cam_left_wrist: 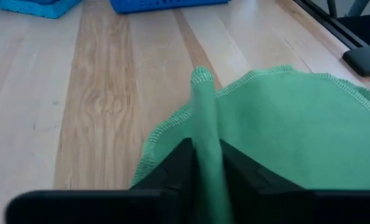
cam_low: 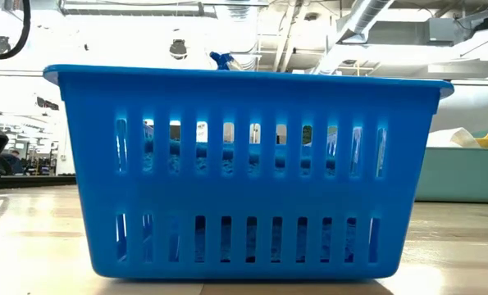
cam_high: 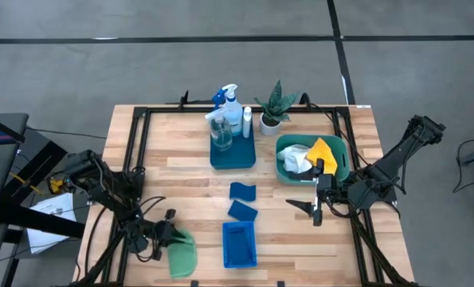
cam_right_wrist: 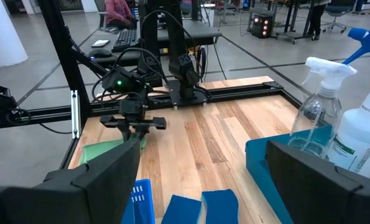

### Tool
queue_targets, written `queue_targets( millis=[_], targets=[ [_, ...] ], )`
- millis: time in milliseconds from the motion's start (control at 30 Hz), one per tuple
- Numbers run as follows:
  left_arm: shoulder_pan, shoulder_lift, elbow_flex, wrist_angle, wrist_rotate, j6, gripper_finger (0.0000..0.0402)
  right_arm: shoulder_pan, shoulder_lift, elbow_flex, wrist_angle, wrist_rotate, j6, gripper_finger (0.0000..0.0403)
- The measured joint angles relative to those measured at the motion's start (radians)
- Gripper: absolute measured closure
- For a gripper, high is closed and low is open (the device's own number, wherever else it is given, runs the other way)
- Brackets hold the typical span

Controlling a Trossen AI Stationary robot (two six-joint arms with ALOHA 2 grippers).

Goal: Pick & Place Kitchen Items
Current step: Put the green microfiber towel into the green bin

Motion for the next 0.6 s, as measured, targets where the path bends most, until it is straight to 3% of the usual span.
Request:
queue_targets(
  millis=[200,367,600],
  targets=[
    [0.0,0.0,-0.001,0.018,0.015,0.0,0.0395,0.0,0.0,0.0,0.0,0.0,0.0,0.0067],
    [0.001,-0.024,-0.003,0.01,0.037,0.001,0.0397,0.0,0.0,0.0,0.0,0.0,0.0,0.0067],
    [0.0,-0.179,-0.011,-0.14,0.017,0.015,0.0399,0.0,0.0,0.0,0.0,0.0,0.0,0.0067]
  ],
)
